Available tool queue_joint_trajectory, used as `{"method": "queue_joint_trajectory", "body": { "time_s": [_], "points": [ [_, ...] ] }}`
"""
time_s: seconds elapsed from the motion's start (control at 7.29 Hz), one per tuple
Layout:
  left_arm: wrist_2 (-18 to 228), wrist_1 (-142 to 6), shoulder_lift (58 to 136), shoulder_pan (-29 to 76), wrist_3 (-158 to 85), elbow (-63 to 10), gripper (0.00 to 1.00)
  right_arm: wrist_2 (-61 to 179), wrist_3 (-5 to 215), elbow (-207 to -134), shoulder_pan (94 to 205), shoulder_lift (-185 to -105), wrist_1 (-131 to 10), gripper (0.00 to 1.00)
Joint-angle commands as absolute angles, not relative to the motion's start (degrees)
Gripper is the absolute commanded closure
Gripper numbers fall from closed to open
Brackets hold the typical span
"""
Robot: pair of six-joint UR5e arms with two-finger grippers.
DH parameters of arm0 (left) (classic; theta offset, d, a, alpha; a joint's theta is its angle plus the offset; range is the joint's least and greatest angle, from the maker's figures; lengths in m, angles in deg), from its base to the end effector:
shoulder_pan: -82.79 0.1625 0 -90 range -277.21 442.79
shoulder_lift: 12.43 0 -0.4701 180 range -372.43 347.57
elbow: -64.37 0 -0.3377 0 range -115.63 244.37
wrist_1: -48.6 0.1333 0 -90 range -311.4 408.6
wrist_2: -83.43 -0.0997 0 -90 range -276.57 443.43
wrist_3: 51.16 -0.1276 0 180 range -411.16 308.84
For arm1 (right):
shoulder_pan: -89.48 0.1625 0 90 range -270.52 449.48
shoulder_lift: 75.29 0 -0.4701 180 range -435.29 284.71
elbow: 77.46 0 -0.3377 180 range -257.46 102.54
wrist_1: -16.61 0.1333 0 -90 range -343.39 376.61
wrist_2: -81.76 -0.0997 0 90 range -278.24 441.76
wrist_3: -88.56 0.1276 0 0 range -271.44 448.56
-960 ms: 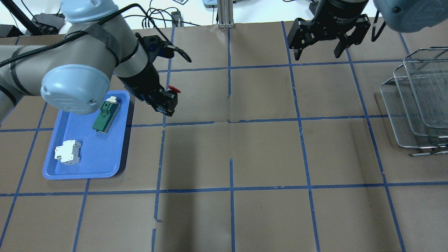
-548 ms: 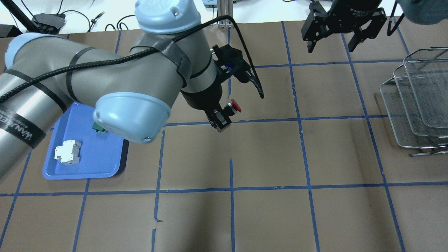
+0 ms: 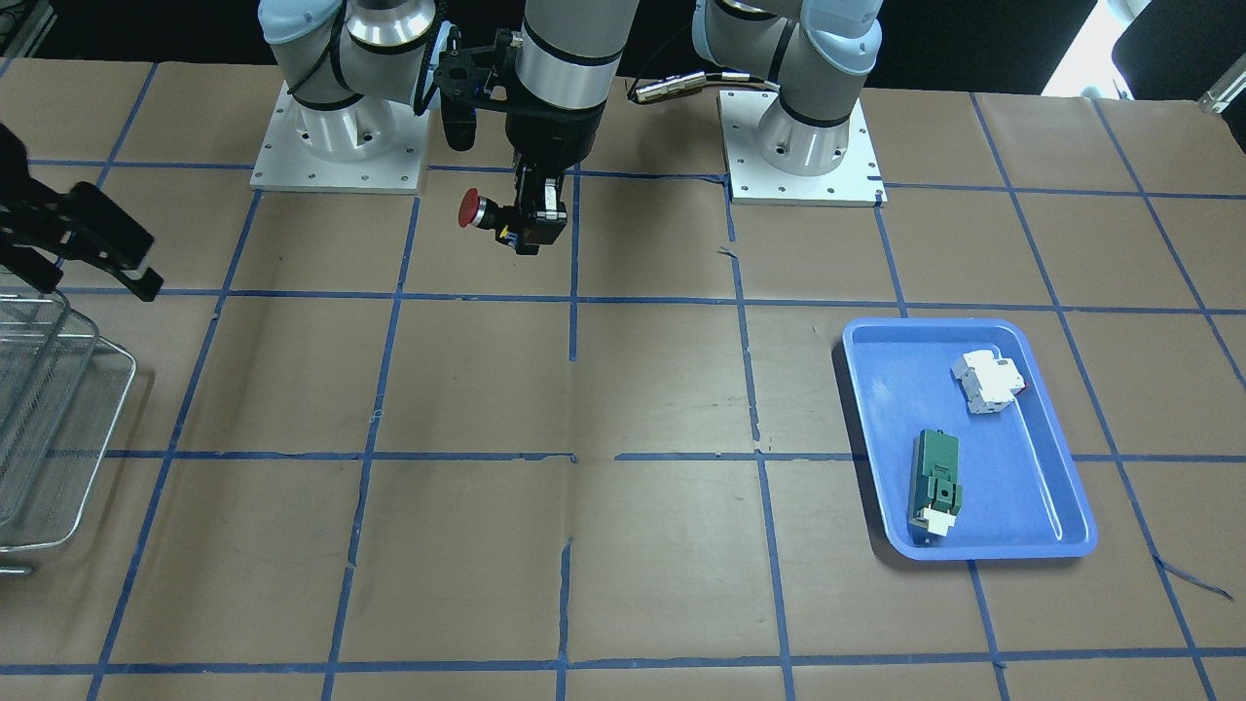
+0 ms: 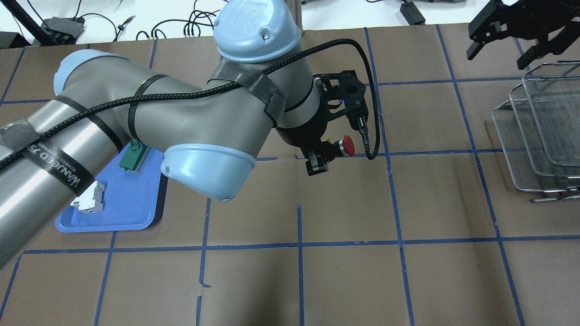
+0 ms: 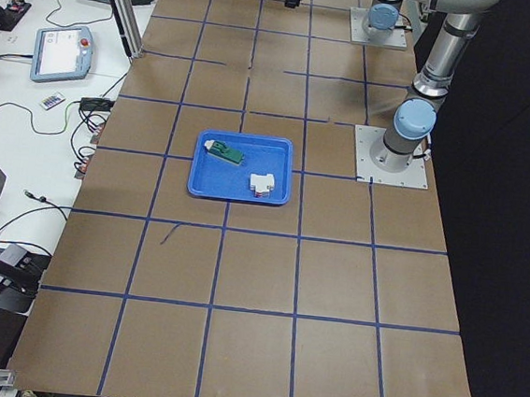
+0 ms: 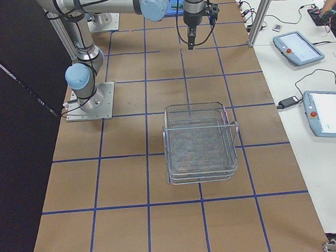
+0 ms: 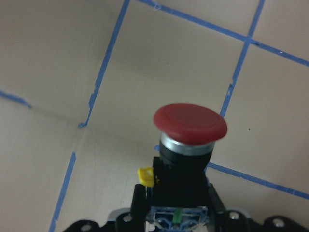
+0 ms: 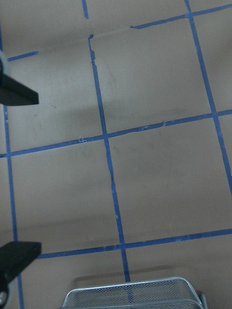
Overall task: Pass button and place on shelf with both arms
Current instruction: 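Lift the red push button with the left gripper toward the table center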
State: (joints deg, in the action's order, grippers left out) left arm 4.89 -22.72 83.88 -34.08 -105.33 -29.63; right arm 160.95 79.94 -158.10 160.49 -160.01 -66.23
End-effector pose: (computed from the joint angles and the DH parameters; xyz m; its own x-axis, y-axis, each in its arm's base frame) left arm -0.3678 -0.3750 0.4601 -0.1416 0.9899 -0.0030 0.9600 0.1366 -0.2446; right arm -0.0052 -0.4984 0.5241 -0.9638 0.1839 -0.1932 0.1825 0.9829 0.0251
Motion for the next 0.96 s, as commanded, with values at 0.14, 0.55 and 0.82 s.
{"method": "queue_joint_trajectory", "body": {
  "time_s": [0.14, 0.55, 0.82],
  "points": [
    [8.02, -20.57, 84.6, -32.7, -108.63, -30.12, 1.0, 149.18, 66.62, -159.81, 150.05, -160.02, -54.34, 0.0],
    [7.49, -21.53, 83.81, -31.3, -112.59, -31.16, 1.0, 134.45, 50.35, -165.25, 150.3, -160.89, -39.86, 0.0],
    [7.49, -21.63, 82.58, -31.03, -111.9, -32.13, 1.0, 133.88, 49.37, -166.67, 152.4, -161.16, -39.56, 0.0]
  ]
}}
